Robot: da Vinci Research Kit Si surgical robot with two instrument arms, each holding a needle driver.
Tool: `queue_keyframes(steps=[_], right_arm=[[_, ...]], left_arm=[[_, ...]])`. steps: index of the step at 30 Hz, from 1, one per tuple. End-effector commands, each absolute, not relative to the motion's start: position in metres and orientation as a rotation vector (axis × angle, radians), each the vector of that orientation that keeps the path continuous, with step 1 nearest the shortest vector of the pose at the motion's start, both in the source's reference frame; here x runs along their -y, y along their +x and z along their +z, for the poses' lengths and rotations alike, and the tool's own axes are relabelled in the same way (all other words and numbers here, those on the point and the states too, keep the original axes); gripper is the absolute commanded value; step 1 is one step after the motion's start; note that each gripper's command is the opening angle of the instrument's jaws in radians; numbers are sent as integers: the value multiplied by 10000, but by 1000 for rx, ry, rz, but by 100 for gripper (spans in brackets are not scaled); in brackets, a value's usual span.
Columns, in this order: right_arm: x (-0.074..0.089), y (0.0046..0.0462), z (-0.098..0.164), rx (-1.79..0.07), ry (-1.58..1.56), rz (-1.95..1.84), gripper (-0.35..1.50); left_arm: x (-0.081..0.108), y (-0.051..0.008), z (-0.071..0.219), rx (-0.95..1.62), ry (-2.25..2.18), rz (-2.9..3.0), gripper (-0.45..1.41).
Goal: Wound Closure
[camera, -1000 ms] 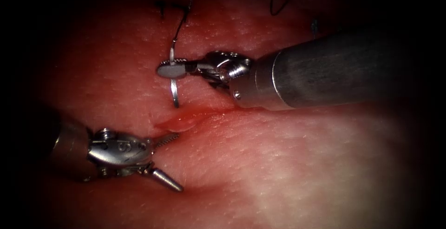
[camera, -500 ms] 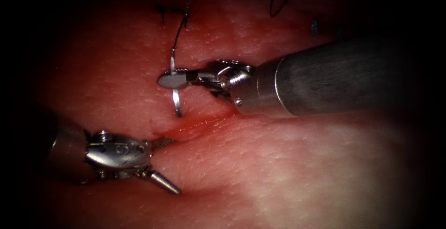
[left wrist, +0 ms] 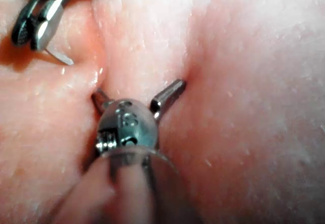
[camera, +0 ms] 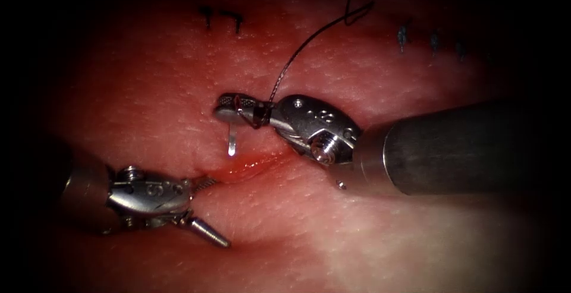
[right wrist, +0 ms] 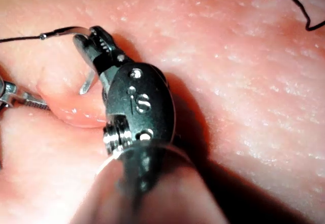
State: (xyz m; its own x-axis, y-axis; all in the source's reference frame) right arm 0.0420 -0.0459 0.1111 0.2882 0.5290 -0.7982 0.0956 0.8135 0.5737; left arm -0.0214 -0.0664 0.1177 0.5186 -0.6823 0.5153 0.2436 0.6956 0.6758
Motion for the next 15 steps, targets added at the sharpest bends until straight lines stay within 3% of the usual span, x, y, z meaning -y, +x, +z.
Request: queue_keyframes(steps=[1,9,15], right_arm=[[463,429,1118,-1267,580,290,-35],[479,432,1114,-1231,602,195,-35],[489,423,1115,-1138,761,355,-35]], left_arm=[[676,-218,1180,855,582,-594,94],[669,-217,1172,854,582,-602,94],[667,-217,1172,854,580,-604,92]])
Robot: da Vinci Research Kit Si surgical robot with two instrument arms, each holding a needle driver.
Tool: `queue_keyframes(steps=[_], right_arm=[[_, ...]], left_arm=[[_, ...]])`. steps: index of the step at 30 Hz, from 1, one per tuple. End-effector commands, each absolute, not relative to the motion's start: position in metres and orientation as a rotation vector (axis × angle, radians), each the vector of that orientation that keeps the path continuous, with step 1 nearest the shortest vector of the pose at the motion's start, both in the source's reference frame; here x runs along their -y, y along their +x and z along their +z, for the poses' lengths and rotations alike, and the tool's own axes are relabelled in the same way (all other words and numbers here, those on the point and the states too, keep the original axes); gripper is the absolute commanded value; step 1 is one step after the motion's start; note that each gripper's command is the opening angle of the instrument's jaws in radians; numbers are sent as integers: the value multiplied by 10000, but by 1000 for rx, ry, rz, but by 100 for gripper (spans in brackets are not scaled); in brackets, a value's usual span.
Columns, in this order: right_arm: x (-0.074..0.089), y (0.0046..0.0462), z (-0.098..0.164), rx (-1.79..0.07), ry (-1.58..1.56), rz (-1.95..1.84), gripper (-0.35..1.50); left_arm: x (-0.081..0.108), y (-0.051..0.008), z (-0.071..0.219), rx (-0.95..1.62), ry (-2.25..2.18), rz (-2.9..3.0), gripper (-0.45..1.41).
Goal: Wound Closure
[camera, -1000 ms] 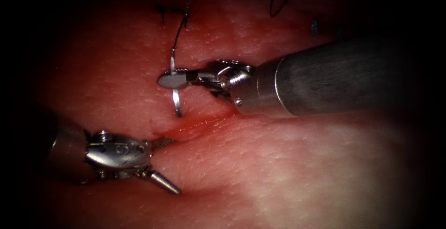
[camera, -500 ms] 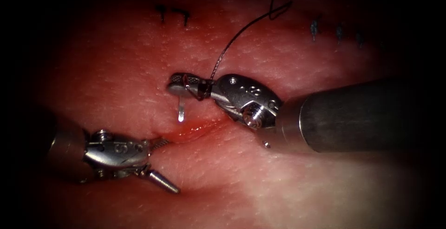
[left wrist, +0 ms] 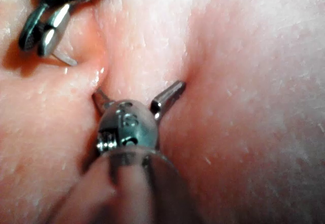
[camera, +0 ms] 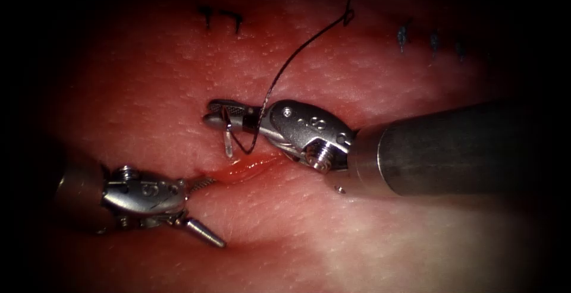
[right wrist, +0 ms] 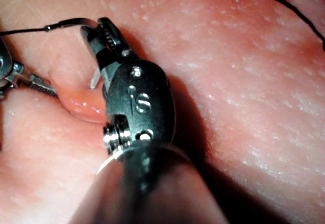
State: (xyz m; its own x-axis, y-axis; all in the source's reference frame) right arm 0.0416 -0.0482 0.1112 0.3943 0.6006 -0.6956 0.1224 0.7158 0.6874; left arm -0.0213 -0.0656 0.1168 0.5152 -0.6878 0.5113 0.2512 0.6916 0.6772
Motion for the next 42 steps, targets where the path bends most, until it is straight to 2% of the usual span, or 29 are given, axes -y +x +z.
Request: queue_keyframes(steps=[1,10,21,34,37,42], right_arm=[[491,422,1115,-1123,772,355,-35],[512,416,1124,-1004,972,464,-35],[464,429,1120,-979,1325,818,-35],[439,446,1119,-949,1396,857,-35],[425,442,1124,-992,1335,868,-35],[403,432,1132,-1008,1224,892,-35]], left_arm=[[667,-217,1172,854,580,-604,92],[666,-216,1173,853,577,-605,92],[669,-219,1176,853,572,-607,92],[669,-220,1163,851,582,-618,92],[665,-222,1151,854,583,-607,87],[646,-227,1129,886,597,-618,60]])
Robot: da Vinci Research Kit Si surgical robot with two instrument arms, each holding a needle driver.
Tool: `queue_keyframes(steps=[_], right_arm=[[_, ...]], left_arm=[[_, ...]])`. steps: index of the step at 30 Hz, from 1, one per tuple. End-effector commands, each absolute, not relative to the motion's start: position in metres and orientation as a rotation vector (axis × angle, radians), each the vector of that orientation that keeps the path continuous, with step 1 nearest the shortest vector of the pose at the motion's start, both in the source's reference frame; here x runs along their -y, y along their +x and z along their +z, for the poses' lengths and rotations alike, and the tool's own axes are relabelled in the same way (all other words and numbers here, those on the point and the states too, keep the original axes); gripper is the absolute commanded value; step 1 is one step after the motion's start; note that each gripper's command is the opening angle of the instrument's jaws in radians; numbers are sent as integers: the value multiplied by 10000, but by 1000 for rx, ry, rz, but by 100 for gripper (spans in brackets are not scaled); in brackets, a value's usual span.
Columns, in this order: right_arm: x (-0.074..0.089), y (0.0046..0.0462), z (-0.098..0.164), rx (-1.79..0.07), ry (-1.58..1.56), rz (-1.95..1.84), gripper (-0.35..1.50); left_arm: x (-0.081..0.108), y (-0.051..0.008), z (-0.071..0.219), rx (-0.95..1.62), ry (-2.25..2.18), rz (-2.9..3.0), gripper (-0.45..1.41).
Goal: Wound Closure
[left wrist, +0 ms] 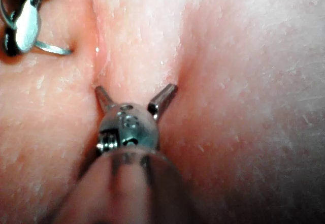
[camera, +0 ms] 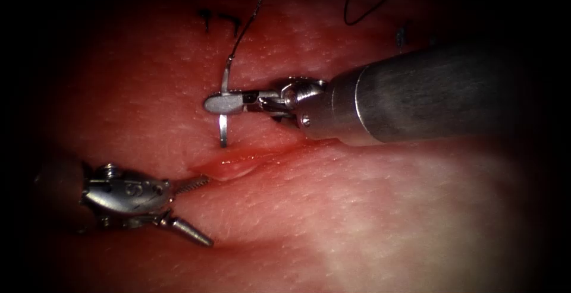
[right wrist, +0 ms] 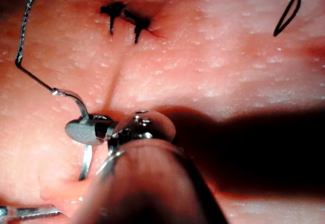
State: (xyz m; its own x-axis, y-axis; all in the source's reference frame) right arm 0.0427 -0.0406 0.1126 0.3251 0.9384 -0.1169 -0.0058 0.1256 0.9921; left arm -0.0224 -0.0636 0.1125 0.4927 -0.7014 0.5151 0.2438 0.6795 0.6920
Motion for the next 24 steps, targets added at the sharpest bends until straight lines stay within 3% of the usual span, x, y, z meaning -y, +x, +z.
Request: queue_keyframes(steps=[1,10,24], right_arm=[[401,431,1133,-1012,1215,895,-35],[389,432,1130,-1040,1167,884,-35],[432,441,1114,-980,1254,736,-35]], left_arm=[[643,-229,1126,897,598,-623,59],[639,-233,1133,924,588,-627,37],[638,-241,1184,919,621,-648,39]])
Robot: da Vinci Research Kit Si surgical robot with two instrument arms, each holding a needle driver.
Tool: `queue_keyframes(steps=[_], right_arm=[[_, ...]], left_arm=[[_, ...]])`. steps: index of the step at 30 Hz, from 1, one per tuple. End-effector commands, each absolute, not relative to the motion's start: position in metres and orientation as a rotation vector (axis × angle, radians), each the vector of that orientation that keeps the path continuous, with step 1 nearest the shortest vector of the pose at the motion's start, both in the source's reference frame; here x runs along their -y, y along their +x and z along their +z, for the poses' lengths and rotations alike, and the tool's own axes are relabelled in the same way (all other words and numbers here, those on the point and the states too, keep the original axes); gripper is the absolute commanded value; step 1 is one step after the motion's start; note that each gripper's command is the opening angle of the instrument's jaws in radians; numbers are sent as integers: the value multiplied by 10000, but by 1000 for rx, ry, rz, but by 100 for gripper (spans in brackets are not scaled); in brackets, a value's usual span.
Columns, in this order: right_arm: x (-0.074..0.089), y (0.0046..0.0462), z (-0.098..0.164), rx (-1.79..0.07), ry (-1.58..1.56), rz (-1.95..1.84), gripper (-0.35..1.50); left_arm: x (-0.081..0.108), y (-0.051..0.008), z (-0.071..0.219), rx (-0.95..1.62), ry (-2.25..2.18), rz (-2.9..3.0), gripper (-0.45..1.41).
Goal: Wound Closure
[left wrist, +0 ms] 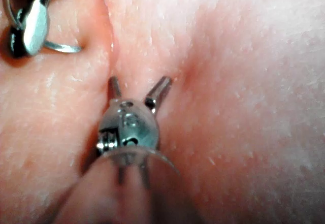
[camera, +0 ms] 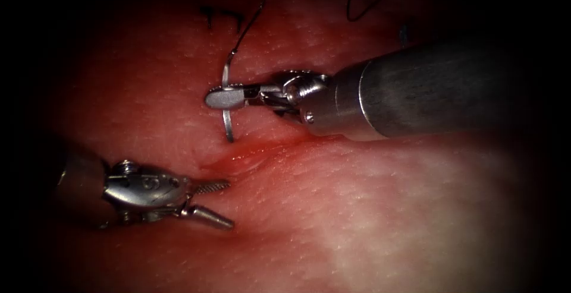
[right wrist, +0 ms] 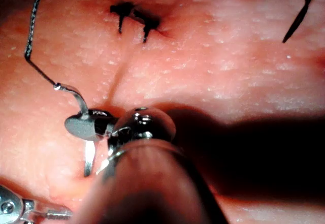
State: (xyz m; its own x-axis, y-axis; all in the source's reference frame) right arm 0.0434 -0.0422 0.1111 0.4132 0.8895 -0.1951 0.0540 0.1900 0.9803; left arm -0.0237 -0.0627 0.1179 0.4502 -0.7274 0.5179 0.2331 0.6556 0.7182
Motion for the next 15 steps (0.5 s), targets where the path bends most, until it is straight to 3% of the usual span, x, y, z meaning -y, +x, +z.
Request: queue_keyframes(steps=[1,4,7,15], right_arm=[[437,439,1112,-973,1258,723,-35],[452,434,1106,-969,1233,673,-35],[469,421,1101,-1119,1022,470,-35],[480,405,1095,-1231,757,311,-35]], left_arm=[[638,-240,1185,919,622,-646,39],[637,-235,1187,918,630,-651,39],[638,-231,1188,918,631,-647,39],[639,-232,1188,917,633,-654,42]])
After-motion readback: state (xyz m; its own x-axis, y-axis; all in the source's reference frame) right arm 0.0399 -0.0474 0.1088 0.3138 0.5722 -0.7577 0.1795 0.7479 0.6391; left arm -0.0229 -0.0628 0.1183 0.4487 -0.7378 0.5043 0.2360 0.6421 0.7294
